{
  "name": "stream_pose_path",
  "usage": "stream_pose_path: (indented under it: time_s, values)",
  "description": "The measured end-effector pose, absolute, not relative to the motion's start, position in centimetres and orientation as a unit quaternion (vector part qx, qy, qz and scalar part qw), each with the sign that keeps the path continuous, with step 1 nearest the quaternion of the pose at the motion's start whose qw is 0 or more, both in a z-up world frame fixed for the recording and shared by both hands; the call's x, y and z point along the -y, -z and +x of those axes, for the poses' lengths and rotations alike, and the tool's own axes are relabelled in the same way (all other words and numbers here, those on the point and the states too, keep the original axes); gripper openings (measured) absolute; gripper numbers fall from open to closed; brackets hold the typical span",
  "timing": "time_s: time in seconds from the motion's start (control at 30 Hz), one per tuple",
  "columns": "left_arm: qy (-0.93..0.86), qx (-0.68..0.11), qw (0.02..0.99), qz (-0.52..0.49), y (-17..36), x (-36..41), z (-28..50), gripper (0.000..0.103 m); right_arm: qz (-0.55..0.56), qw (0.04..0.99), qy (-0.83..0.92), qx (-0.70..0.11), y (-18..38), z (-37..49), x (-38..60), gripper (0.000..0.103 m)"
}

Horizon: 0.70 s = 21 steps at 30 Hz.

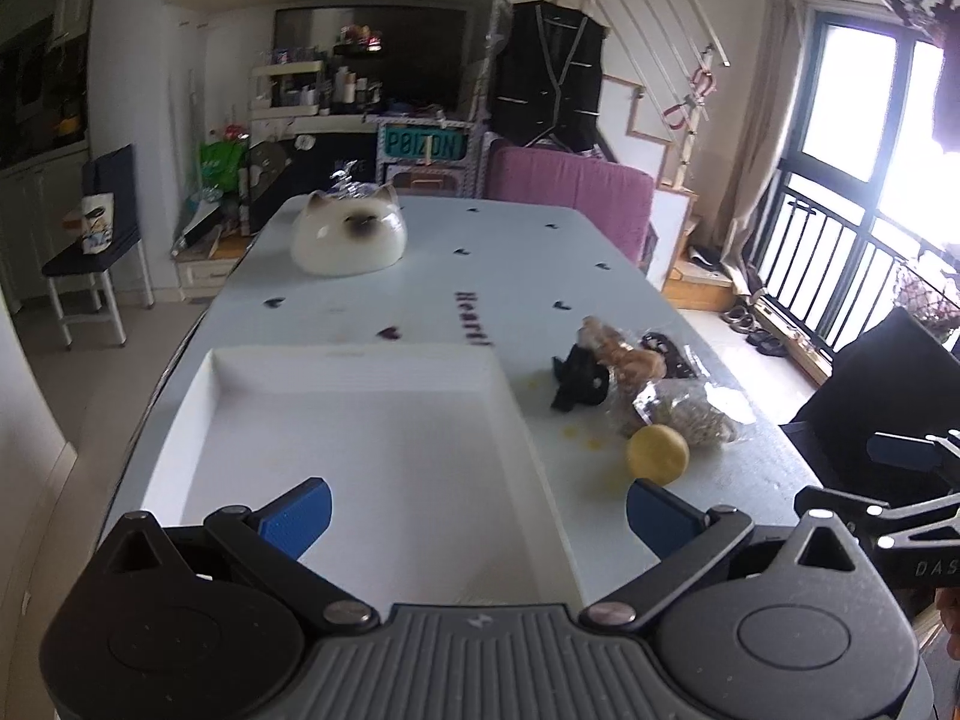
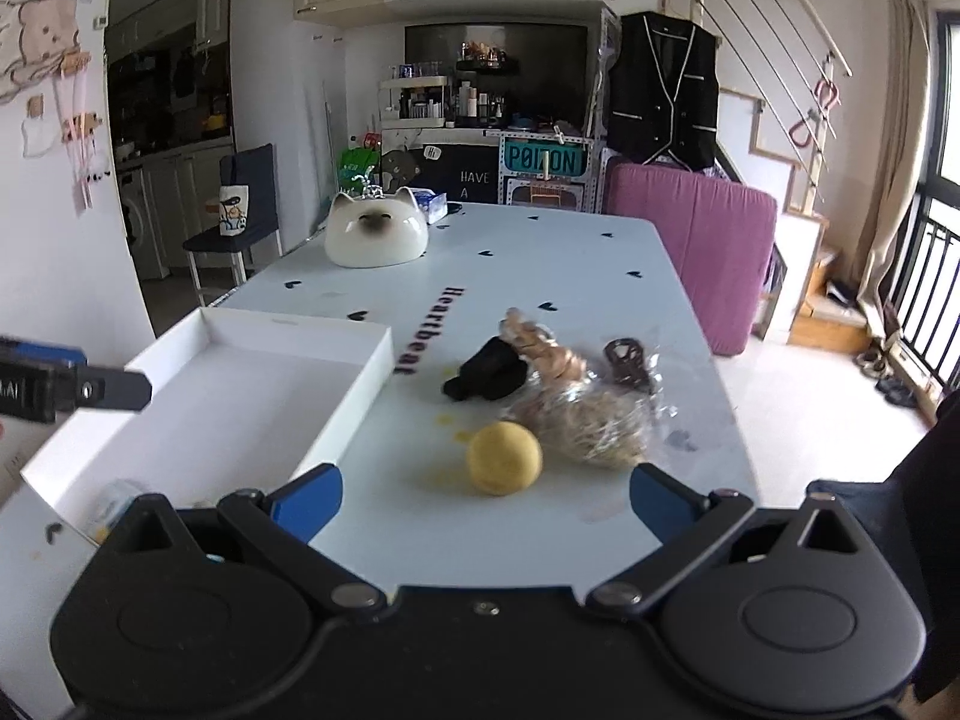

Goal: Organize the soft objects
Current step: 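Move left tool to the tan knotted bag while right tool approaches the clear cord bag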

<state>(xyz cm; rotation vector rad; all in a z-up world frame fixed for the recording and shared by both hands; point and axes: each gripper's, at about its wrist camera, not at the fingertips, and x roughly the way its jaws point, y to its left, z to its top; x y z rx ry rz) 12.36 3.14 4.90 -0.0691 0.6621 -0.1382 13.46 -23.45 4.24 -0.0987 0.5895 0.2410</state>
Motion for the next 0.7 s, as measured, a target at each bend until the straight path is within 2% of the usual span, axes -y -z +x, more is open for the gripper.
stream_pose_path:
  time_s: [0.2, 0.7]
  values:
    - [0.089, -0.313, 0.945, -0.023, -5.4, -0.8, 14.4, 0.103, -0.070, 0.947, -0.118, -0.290, -4.2, 14.9, 24.8, 0.103]
    - [0.175, -0.282, 0.943, -0.016, -5.5, 5.5, 22.1, 0.103, -0.014, 0.944, -0.075, -0.322, -2.7, 23.5, 28.7, 0.103]
